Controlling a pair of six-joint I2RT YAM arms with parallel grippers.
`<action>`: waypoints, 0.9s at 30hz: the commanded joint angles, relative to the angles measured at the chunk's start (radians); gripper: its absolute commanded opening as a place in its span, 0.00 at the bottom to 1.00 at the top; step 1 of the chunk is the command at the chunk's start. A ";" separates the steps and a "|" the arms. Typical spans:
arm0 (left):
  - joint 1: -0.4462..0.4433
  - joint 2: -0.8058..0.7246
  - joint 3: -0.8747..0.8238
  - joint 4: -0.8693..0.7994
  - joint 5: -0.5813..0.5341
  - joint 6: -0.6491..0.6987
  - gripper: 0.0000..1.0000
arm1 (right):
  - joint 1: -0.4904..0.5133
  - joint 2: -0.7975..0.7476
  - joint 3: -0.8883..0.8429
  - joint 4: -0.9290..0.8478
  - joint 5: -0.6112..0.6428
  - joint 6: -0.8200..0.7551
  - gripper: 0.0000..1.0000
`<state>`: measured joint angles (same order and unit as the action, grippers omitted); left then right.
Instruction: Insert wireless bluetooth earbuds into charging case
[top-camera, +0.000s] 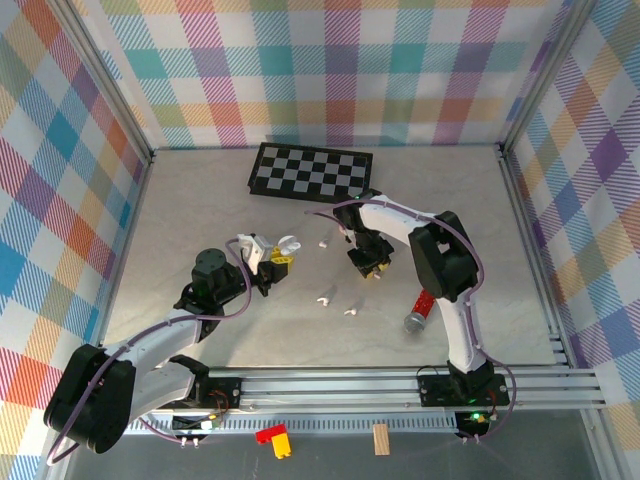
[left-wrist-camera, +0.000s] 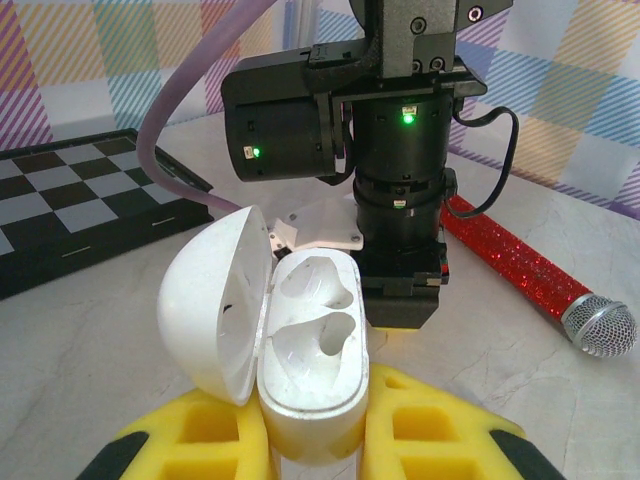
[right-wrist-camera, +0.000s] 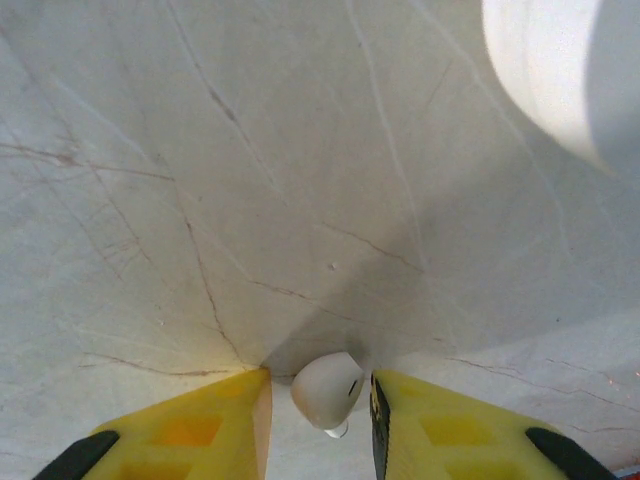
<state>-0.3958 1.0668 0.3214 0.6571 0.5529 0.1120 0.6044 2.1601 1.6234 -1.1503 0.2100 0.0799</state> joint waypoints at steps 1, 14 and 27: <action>0.009 -0.014 0.012 0.003 0.024 0.006 0.00 | 0.002 0.019 0.026 -0.007 0.012 -0.013 0.31; 0.009 -0.003 0.018 0.011 0.023 0.002 0.00 | -0.001 -0.042 -0.026 0.072 -0.001 -0.022 0.24; -0.016 0.032 0.034 0.068 0.015 0.006 0.00 | -0.060 -0.368 -0.221 0.345 -0.324 0.044 0.23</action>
<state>-0.3988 1.0882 0.3244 0.6662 0.5594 0.1120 0.5598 1.8626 1.4334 -0.8906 0.0128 0.0895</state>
